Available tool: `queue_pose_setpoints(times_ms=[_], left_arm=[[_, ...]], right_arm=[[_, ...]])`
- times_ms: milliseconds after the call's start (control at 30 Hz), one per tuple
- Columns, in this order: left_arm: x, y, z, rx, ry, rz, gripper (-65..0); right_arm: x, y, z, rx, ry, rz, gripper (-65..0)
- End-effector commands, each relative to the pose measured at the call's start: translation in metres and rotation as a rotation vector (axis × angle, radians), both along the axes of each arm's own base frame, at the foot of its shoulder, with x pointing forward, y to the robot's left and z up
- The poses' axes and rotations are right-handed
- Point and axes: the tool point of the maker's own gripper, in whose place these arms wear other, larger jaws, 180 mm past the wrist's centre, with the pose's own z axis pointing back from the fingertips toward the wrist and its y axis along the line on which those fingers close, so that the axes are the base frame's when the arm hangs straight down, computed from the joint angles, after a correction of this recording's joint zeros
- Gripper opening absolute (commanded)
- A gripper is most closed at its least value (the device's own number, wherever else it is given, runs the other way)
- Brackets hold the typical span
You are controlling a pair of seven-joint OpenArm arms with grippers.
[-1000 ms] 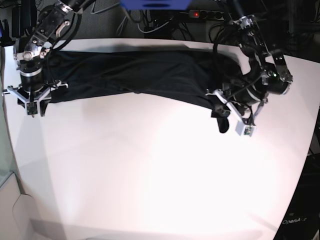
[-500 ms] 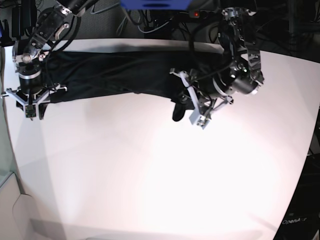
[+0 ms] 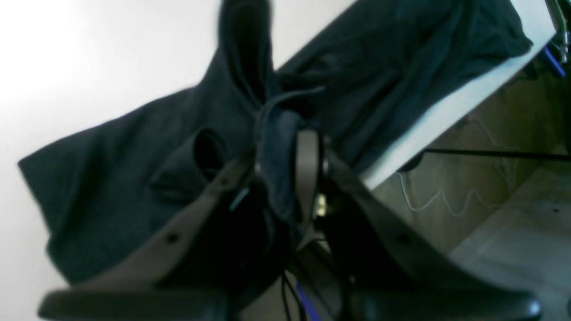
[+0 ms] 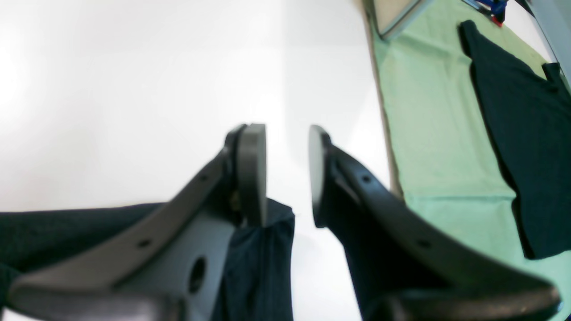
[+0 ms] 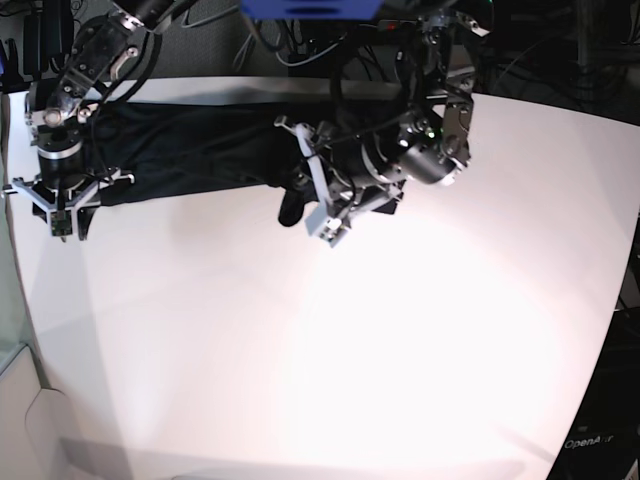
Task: Fold the T-shirt properly
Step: 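Lift the strip end with the left gripper and fold it toward the right gripper, then lay the folded end down with the left gripper and adjust it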
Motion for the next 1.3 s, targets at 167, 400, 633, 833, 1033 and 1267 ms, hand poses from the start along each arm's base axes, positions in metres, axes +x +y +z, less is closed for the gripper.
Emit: queue_pose_setpoints(times_ms=[167,400,633,833,1033,1267], left_arm=[[0.01,-0.009,0.014,-0.045,-0.025,0.019,-65.0],[0.009,-0.012,0.014,-0.048,-0.025,0.008,-65.0],[0.0,-0.035,0.02,-0.045,-0.048,-0.083,-65.0],[0.0,-0.037,0.021,-0.051,-0.049,-0.084,-65.0],[0.005,-0.052,0.009,-0.062,0.012,-0.089,-65.0],[0.008,-0.055,0.006,-0.057,0.019,-0.095,-65.0]], right_arm=[[0.007,0.0,0.017,-0.016,-0.06,0.011,-47.2],[0.007,0.0,0.017,-0.016,-0.06,0.011,-47.2],[0.007,0.0,0.017,-0.015,-0.059,0.011,-47.2],[0.006,-0.001,0.016,-0.017,-0.057,0.009,-47.2],[0.004,-0.002,0.015,-0.017,-0.052,0.006,-47.2],[0.004,-0.002,0.014,-0.017,-0.05,0.006,-47.2]])
